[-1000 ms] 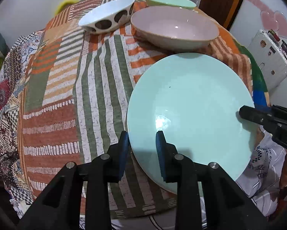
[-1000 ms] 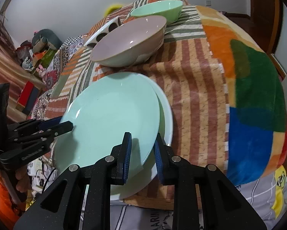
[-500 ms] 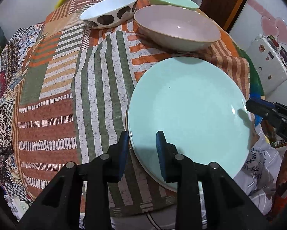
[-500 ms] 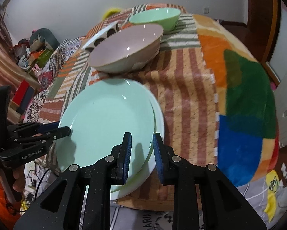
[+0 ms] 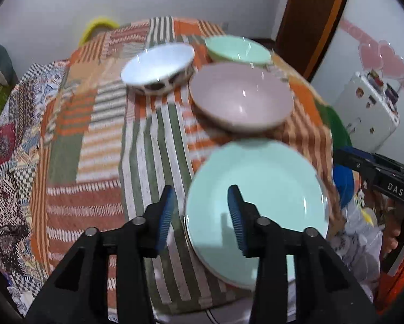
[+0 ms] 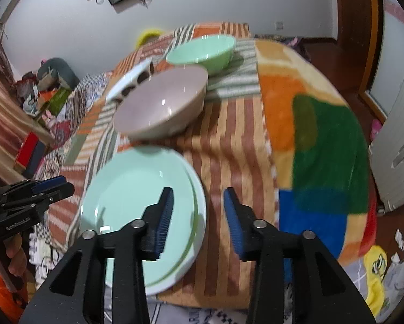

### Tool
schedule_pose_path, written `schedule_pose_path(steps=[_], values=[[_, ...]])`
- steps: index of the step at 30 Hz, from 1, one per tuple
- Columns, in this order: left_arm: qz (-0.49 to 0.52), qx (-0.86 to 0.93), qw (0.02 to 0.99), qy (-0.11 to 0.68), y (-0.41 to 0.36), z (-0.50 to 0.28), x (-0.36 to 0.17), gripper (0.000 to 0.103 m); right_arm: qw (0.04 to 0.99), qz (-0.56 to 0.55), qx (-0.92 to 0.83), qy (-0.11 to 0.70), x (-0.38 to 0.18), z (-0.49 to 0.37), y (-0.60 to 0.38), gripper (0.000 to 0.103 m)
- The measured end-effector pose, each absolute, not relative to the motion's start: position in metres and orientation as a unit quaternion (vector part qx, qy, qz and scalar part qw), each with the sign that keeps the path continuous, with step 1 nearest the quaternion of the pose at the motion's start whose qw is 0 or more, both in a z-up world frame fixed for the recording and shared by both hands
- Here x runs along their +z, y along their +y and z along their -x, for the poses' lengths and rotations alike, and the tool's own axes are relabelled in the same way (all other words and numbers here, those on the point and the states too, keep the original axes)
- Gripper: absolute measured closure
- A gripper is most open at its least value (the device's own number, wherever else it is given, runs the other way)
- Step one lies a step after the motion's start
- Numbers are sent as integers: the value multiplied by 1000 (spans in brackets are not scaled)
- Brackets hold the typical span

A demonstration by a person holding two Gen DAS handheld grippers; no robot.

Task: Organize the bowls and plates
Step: 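Move the left tool to the pale pink bowl rim and grasp it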

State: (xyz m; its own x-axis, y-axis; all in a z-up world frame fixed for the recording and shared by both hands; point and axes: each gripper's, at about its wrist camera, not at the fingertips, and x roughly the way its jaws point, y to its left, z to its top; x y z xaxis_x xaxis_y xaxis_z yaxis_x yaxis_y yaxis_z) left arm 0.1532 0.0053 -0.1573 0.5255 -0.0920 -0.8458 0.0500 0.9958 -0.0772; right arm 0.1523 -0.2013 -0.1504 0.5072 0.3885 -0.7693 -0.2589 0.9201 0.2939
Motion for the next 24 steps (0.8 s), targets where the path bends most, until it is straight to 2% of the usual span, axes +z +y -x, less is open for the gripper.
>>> schedule_pose_path(steps=[3,7,12,20,24], values=[[29,-32,882,470,12,-168,-148,54,873,-77,187,443,-140,-165,-203,64],[42,-23,886,461,20,-194,-146,50,883,-83,183,424,-129,-181,-203,56],[55,-24,881,469,25,-226,-156,50,887,-88,180,416,-126,-203,-198,53],[57,-38,877,476,23,-265,-179,50,881,-92,182,428,-139,-236,-187,53],[61,-51,874,480,22,-282,-188,54,876,-93,184,436,-148,-249,-181,53]])
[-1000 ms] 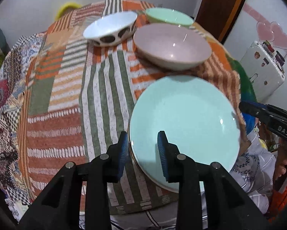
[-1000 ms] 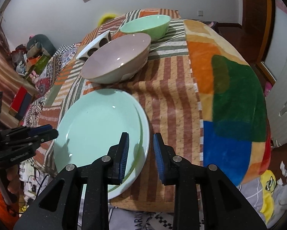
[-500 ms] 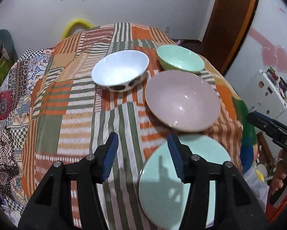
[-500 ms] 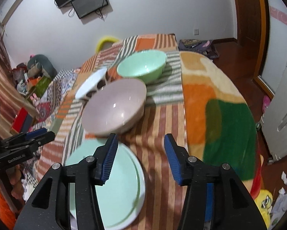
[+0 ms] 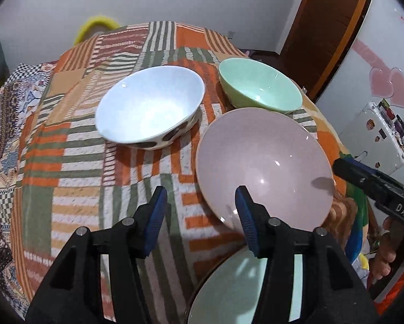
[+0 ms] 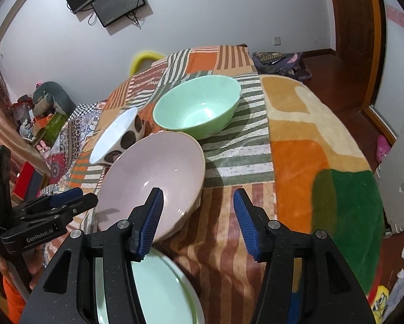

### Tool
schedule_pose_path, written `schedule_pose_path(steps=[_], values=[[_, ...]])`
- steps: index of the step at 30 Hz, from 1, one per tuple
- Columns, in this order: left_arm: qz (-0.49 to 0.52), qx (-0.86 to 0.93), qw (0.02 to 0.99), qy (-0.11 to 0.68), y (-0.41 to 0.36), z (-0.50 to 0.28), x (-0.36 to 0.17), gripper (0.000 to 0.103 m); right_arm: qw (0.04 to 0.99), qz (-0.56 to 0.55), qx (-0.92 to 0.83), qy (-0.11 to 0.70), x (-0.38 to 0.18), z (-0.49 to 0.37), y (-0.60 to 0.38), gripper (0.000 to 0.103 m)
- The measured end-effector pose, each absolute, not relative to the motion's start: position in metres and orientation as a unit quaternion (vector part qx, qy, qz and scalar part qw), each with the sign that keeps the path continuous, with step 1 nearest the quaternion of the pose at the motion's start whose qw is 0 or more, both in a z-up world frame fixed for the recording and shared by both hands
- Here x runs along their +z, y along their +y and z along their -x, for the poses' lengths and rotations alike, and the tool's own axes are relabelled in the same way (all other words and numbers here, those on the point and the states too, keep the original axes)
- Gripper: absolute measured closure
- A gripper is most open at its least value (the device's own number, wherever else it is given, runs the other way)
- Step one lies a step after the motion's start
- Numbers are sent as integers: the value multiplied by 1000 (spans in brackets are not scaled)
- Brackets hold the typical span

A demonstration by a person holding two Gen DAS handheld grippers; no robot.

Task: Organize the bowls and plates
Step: 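Move the left tool to the pale pink bowl rim and grasp it, then lift the pink bowl and carry it over the plate stack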

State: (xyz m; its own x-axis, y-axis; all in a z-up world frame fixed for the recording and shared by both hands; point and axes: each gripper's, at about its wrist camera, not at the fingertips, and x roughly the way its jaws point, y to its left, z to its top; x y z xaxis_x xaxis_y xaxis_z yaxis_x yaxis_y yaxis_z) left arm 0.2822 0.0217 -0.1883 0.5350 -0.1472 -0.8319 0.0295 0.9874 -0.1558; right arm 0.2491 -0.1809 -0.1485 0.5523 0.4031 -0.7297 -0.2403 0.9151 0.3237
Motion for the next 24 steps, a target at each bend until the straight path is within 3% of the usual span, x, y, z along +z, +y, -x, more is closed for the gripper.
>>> schedule_pose_path(steps=[7,10,12,13,24], values=[[64,-63,866,492,20,-305,-205,81,865,-105,190,452,-164,-261,-175,53],[72,-67,859,502,18,-310,-214,88,858,-108,199,461,-170,-262,-172,65],[65,-66,860,502,15,-312,-218,88,853,-108,207,467,-175,-263,-170,79],[51,-65,863,498,12,-310,-217,88,850,-107,214,470,-176,-263,-168,82],[31,-69,866,494,0,-292,-197,88,858,-80,192,469,-162,-248,-171,82]])
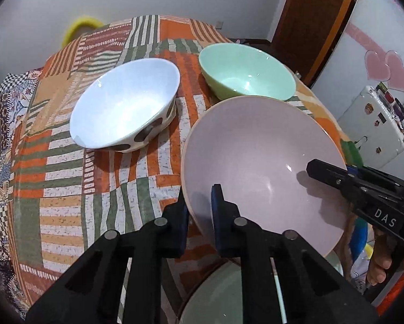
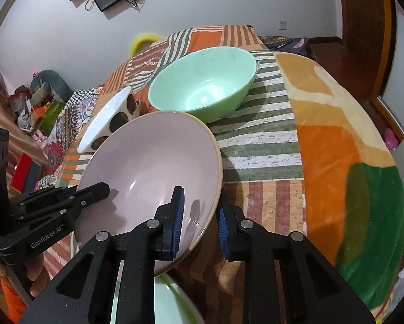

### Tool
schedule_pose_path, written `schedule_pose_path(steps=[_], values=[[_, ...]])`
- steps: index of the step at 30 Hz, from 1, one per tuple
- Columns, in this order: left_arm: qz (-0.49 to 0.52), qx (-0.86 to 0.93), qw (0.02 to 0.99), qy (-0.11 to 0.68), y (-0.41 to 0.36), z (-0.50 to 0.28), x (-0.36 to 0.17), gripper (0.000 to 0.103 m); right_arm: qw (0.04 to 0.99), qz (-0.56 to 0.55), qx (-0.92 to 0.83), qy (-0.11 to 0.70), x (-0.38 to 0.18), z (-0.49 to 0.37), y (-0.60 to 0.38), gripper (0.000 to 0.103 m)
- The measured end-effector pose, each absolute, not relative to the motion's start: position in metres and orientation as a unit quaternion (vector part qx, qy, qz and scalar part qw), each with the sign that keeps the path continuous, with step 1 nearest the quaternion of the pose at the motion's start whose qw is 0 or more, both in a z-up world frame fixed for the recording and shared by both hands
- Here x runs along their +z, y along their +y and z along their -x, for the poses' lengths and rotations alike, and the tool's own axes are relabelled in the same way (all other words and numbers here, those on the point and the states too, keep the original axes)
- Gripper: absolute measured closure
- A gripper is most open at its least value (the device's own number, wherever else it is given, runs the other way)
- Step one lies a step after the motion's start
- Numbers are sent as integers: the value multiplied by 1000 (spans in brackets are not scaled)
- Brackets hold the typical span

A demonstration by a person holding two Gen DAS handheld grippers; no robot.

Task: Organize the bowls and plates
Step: 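Lift the pink bowl and carry it over the plate stack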

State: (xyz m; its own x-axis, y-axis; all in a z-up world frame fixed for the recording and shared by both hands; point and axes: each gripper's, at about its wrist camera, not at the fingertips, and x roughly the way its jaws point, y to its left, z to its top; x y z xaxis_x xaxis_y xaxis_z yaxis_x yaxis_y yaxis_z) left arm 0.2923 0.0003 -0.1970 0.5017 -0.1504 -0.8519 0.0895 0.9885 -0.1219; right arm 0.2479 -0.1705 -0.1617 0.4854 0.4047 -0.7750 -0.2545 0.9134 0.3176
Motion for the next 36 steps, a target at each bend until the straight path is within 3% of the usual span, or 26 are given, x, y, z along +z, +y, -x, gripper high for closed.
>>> schedule_pose_path(steps=[20,36], values=[[46,-51,890,450,13,-204,-128,88,877,-60,226,420,-107,-200,-157,82],[56,-11,900,433,52,-140,-107,88,873,-38,267,406,-97,-162,-120,81]])
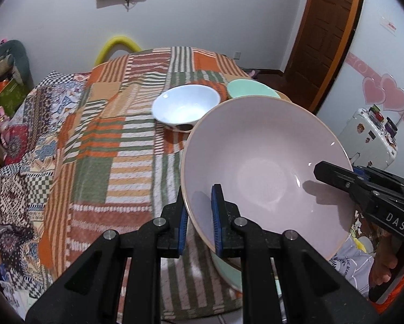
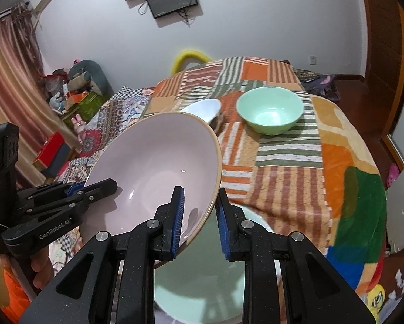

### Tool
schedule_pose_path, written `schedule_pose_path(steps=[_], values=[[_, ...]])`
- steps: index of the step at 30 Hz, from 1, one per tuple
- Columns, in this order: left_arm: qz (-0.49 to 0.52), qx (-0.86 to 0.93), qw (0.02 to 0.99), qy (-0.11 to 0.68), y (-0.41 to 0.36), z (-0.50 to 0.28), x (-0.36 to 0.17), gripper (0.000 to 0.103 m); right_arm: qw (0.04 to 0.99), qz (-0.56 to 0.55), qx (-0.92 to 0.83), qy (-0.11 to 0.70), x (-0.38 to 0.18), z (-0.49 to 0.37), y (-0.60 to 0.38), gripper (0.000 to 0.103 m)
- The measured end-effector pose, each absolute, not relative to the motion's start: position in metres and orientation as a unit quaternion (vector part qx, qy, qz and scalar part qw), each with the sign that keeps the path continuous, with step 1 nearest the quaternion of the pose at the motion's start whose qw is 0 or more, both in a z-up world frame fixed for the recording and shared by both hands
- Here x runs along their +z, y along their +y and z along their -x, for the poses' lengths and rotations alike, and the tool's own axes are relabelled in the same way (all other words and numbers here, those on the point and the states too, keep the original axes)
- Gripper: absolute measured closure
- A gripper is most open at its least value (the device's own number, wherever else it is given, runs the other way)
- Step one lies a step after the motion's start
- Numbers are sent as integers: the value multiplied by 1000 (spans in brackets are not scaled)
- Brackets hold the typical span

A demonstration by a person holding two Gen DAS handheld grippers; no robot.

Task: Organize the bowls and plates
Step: 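Lift the pink bowl and carry it over the plate stack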

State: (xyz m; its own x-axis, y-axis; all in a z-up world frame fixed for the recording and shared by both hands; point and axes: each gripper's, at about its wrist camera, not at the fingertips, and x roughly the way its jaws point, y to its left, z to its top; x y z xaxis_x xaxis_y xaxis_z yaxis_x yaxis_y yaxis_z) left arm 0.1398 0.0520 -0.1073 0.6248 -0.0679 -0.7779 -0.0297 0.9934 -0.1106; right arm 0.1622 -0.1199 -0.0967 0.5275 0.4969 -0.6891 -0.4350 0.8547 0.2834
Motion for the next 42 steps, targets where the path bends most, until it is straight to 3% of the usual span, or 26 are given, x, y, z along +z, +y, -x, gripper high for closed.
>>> schedule_pose_path(steps=[12,42], values=[[71,45,891,446,90,-102,-121,87,852,-8,313,420,-107,-147,-75,80],[95,111,834,532,152,-96,-208,85,785,44,348,510,-181,-154,1,80]])
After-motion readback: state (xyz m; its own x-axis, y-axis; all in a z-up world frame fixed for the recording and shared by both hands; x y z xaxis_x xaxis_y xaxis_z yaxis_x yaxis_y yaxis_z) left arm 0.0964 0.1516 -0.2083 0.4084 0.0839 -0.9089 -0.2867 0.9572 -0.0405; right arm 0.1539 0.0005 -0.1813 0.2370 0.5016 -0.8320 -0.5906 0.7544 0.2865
